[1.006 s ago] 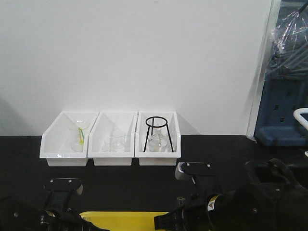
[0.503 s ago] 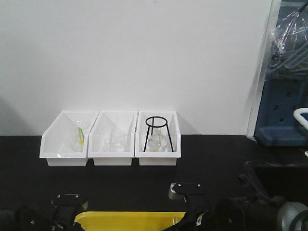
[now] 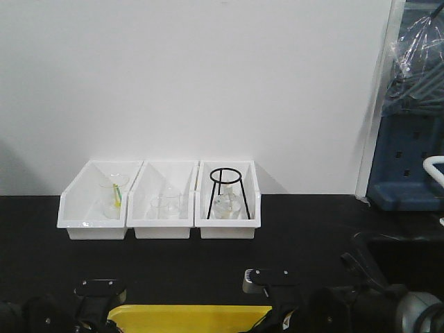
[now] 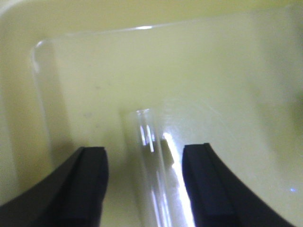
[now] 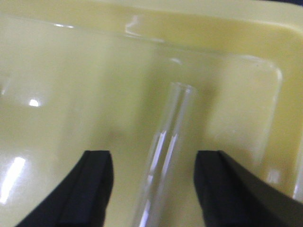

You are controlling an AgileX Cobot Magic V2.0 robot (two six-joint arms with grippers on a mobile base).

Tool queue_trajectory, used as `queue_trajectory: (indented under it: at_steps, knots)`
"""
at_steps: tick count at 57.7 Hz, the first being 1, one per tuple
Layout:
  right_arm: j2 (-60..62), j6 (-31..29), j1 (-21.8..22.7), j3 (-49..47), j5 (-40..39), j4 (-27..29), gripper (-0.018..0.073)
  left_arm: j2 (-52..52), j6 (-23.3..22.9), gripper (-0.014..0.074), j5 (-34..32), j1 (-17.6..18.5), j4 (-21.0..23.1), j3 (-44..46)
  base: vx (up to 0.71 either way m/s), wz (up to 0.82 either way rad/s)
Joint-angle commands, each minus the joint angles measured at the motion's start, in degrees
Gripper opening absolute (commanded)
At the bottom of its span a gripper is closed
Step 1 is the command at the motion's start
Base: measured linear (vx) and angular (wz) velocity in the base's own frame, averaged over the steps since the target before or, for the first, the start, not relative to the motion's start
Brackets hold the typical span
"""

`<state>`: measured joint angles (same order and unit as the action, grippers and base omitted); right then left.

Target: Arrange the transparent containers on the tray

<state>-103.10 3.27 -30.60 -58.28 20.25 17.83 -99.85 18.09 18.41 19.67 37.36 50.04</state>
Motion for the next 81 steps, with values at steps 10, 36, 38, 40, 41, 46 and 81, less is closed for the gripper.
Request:
queue_trajectory:
  at_steps: [10, 36, 38, 40, 41, 46, 81]
  knots:
    - [8.16, -0.52, 0.31, -1.74, -1.01, -0.14, 0.0525, 7.51, 0.17, 0.0522, 0.37, 0.16, 0.41, 1.65, 0.00, 0.00]
    - [36.25, -0.44, 0.31, -1.63, 2.10, -17.83, 0.0260, 39.77, 3.09, 0.0428, 0.92, 0.16, -15.12, 1.59, 0.00, 0.00]
    - [38.12, -0.44, 0.31, -1.63, 4.11, -18.86, 0.0225, 42.65, 2.94, 0.0406, 1.67, 0.16, -16.93, 1.59, 0.00, 0.00]
    - [40.14, -0.44, 0.31, -1.63, 6.33, -19.71, 0.0183, 46.03, 2.89, 0.0376, 2.34, 0.16, -17.76, 1.59, 0.00, 0.00]
    - [40.78, -0.44, 0.31, -1.63, 6.97, -19.97, 0.0171, 47.11, 2.89, 0.0365, 2.74, 0.16, -17.90, 1.59, 0.00, 0.00]
    - [44.26, -0.44, 0.31, -1.63, 8.57, -21.01, 0.0092, 53.30, 2.89, 0.0284, 3.33, 0.16, -17.88, 1.38, 0.00, 0.00]
    - [48.67, -0.40, 0.31, -1.44, 7.42, -20.88, -0.0013, 71.68, 2.53, -0.0008, 3.93, 0.16, -17.40, -8.64, 0.00, 0.00]
